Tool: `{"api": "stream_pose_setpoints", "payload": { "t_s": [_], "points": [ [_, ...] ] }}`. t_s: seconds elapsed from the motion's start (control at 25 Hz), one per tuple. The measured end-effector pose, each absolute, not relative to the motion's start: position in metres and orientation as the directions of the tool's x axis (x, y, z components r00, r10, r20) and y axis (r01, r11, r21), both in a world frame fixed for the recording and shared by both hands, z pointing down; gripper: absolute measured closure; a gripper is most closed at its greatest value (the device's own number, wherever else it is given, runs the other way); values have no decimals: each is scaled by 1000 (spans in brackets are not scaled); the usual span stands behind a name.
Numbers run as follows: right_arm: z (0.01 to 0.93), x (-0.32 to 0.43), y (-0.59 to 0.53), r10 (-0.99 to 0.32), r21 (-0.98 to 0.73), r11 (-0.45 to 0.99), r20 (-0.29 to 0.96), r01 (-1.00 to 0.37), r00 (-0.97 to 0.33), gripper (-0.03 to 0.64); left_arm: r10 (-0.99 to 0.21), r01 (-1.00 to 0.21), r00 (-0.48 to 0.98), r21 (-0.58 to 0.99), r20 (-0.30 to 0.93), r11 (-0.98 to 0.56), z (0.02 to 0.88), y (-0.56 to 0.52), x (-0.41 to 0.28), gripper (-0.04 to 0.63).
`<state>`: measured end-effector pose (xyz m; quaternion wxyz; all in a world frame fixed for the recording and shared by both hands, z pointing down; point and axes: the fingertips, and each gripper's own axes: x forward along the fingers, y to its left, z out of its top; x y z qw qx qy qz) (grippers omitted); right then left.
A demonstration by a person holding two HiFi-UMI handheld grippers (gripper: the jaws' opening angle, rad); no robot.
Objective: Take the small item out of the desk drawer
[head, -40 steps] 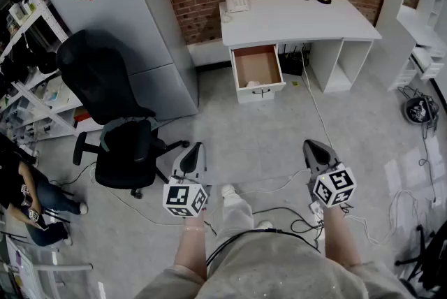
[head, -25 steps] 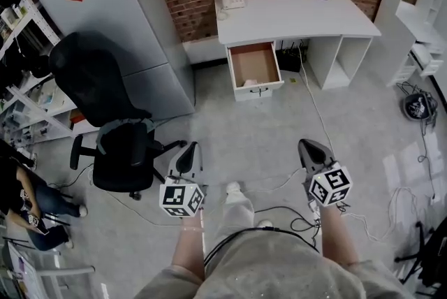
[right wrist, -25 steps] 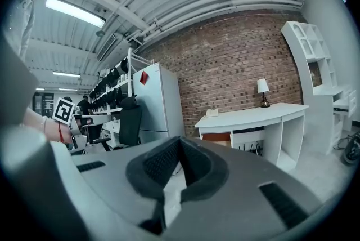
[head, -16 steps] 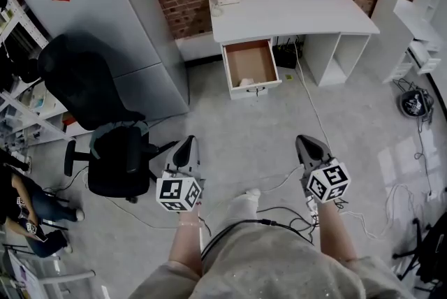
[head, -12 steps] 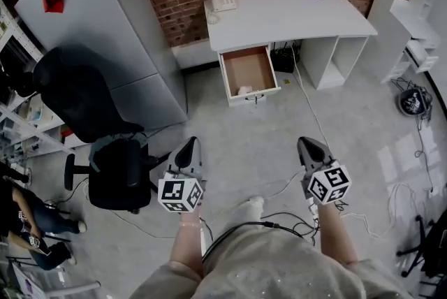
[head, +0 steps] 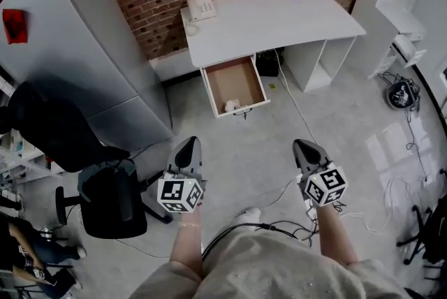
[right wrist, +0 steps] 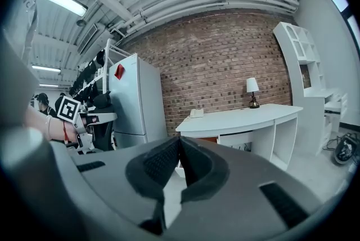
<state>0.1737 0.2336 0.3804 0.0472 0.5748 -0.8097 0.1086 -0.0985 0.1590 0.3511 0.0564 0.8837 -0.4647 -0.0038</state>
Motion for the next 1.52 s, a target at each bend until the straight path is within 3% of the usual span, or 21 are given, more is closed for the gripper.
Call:
{"api": "stream_pose_setpoints", "payload": {
  "t_s": [0.36, 0.72, 1.24, 1.52],
  "points": [
    [385, 166, 183, -916, -123, 305, 235, -944, -326, 552, -795, -790, 605, 152, 41, -594, 362, 97, -101, 591],
    [404, 170, 134, -876, -123, 361, 294, -924, -381, 540, -780, -774, 623, 193, 55, -604, 383, 60, -90, 591],
    [467, 165, -31, -724, -169, 556, 381, -814, -574, 532, -877, -875, 471, 171, 91, -452, 409, -69, -92, 591],
    [520, 165, -83, -623, -234, 594, 472, -770, -624, 523, -877, -894, 440, 190, 192, -406, 450, -108, -80, 591]
  ]
}}
